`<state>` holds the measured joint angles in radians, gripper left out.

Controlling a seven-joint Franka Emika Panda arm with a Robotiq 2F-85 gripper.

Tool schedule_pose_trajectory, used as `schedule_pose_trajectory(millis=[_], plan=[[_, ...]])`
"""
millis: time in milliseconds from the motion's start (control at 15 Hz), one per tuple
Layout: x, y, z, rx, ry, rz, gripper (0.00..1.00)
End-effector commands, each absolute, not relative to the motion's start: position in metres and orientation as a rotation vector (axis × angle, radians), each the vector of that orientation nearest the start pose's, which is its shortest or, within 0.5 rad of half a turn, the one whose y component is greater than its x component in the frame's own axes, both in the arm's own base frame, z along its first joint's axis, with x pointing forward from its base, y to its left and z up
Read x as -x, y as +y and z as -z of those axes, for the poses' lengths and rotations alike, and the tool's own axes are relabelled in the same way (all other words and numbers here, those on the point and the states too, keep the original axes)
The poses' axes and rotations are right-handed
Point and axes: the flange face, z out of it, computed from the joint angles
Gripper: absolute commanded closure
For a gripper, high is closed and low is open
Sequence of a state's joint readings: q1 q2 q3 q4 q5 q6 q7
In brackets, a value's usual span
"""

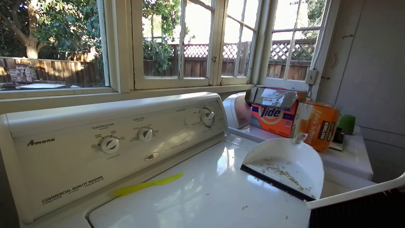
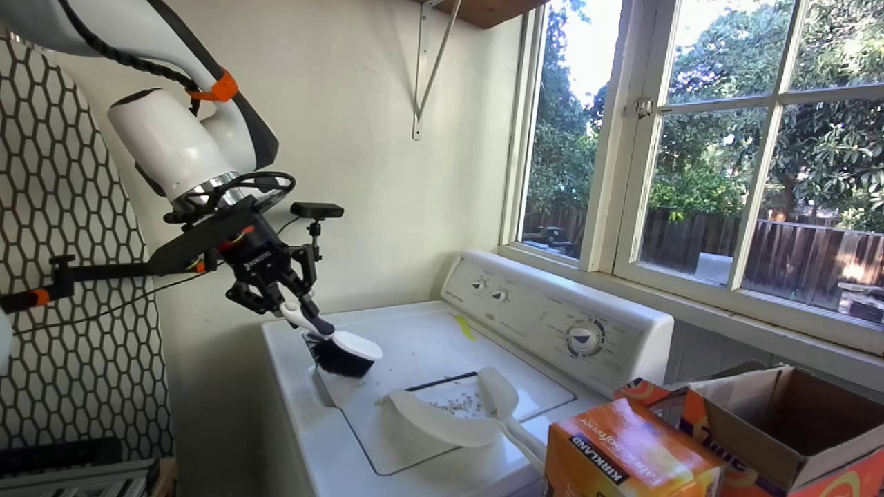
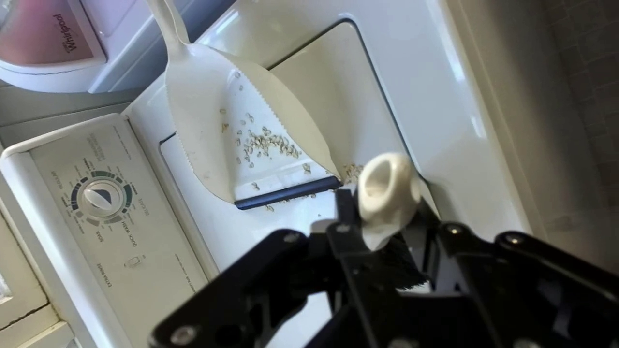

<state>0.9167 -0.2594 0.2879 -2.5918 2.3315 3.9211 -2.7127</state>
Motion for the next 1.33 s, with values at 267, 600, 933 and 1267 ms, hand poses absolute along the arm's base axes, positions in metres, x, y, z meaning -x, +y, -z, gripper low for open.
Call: schedule_pose_trajectory(millis=[267,600,933,1267], plan=[[-0.172,0.220,-0.378,2.720,-2.151,0.707,0.93],[-0.181,0.209,-0.380,2.869,-2.065,0.586,0.93],[-0.201,0.205,-0.383,2.908,-2.065,0.602,0.93],[-0.218,0.209,-0.372,2.887,-2.072,0.607,0.93]])
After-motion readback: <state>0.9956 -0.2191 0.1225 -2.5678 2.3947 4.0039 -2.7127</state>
